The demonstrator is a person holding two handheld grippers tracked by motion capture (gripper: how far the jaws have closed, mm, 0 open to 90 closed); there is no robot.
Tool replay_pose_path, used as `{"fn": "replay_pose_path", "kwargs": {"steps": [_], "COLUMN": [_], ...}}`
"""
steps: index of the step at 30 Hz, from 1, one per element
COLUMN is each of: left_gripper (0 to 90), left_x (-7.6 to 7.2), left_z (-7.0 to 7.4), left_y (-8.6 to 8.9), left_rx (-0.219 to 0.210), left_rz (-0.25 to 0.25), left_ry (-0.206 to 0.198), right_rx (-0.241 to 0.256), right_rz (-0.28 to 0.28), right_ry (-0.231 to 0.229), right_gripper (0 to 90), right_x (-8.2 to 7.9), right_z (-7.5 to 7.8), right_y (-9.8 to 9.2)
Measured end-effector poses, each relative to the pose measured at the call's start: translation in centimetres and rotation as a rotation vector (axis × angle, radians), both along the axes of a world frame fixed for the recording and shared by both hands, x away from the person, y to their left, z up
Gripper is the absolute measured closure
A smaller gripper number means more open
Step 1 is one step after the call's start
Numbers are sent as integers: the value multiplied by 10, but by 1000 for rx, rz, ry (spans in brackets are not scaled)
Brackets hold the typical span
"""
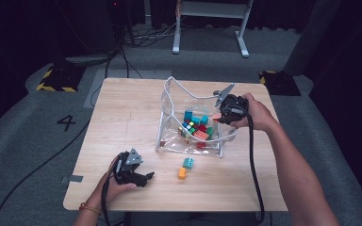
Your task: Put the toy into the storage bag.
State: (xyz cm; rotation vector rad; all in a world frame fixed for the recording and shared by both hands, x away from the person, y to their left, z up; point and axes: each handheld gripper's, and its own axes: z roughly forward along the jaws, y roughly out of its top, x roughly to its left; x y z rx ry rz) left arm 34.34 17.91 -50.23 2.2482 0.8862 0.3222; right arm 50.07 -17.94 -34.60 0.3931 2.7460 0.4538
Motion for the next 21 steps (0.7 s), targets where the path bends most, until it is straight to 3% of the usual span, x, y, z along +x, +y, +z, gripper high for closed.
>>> {"fn": "replay_pose_path", "kwargs": {"steps": [7, 13, 15, 21], "left_gripper": [142, 142, 142, 142], "left_x": [0, 0, 0, 0], "left_z": [0, 0, 0, 0], "left_y": [0, 0, 0, -1], "left_rx": [0, -3, -9, -9], "left_rz": [-1, -2, -1, -1], "left_ry": [1, 4, 12, 12], "right_rx": [94, 263, 281, 418], "right_rz": [-18, 0, -20, -20], "right_ry": [-18, -35, -33, -64], "right_gripper": [573, 489, 471, 398], "right_x": [-4, -16, -20, -36], "right_z": [5, 16, 18, 26], "right_y": [-11, -27, -29, -43]}}
